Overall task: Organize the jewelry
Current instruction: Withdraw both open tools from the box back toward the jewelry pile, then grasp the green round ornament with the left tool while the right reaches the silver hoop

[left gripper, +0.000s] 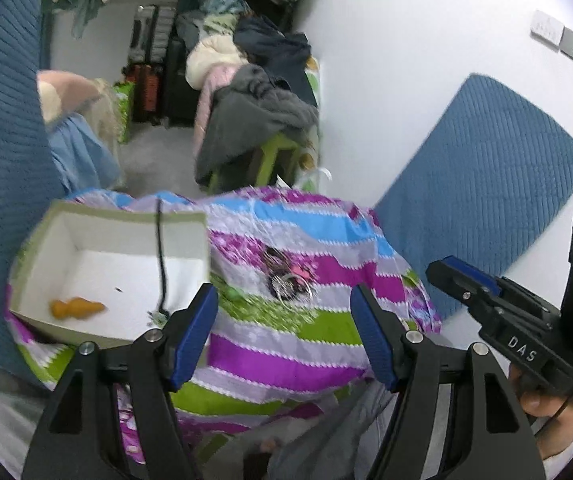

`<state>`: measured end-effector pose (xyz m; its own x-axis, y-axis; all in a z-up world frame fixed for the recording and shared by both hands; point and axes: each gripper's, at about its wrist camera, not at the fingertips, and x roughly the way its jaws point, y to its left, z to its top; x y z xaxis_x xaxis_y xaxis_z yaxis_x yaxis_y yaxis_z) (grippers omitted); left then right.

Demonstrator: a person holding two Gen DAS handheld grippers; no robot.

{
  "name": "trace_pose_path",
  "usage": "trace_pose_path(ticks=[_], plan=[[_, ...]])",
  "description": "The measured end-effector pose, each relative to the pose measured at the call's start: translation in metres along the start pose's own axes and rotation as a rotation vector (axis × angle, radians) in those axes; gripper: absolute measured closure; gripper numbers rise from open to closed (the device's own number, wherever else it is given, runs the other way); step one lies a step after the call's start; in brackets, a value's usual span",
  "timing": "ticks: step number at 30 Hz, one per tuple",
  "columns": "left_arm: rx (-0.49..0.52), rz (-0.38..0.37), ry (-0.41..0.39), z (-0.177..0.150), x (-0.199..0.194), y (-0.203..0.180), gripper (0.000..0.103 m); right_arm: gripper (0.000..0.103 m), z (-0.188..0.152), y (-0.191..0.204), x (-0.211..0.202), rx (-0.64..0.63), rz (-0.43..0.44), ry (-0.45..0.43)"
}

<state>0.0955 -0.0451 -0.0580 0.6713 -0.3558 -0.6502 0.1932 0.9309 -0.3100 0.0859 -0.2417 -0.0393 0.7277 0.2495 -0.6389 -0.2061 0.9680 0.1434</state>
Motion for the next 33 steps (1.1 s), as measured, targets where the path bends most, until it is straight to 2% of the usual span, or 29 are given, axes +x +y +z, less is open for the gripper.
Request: trace_pose_path(ticks=[7,14,16,19,23,29,33], plan=[[0.021,-0.007,0.062,-0.017,0.034,-0.017,0.045,0.075,-0.033,-0.031,0.028,0.053,-0.003,0.041],[-0.051,0.028,0.088,-0.028,0.075,-0.015,0.045,0.075,-0.058,-0.060,0.078,0.070,0.028,0.091],[-0.076,0.054,0.108,-0.030,0.091,-0.013,0.045,0.075,-0.057,-0.066,0.089,0.095,0.049,0.112],[-0.085,0.092,0.144,-0.034,0.115,-0.009,0.050,0.075,-0.056,-0.069,0.104,0.067,0.049,0.109],[-0.102,0.153,0.187,-0.038,0.147,-0.004,0.054,0.075,-0.058,-0.083,0.132,0.103,0.064,0.171],[-0.164,0.265,0.200,-0.040,0.183,0.009,0.056,0.075,-0.059,-0.100,0.151,0.169,0.079,0.197],[-0.172,0.338,0.179,-0.038,0.199,0.010,0.056,0.075,-0.059,-0.101,0.159,0.172,0.082,0.204]])
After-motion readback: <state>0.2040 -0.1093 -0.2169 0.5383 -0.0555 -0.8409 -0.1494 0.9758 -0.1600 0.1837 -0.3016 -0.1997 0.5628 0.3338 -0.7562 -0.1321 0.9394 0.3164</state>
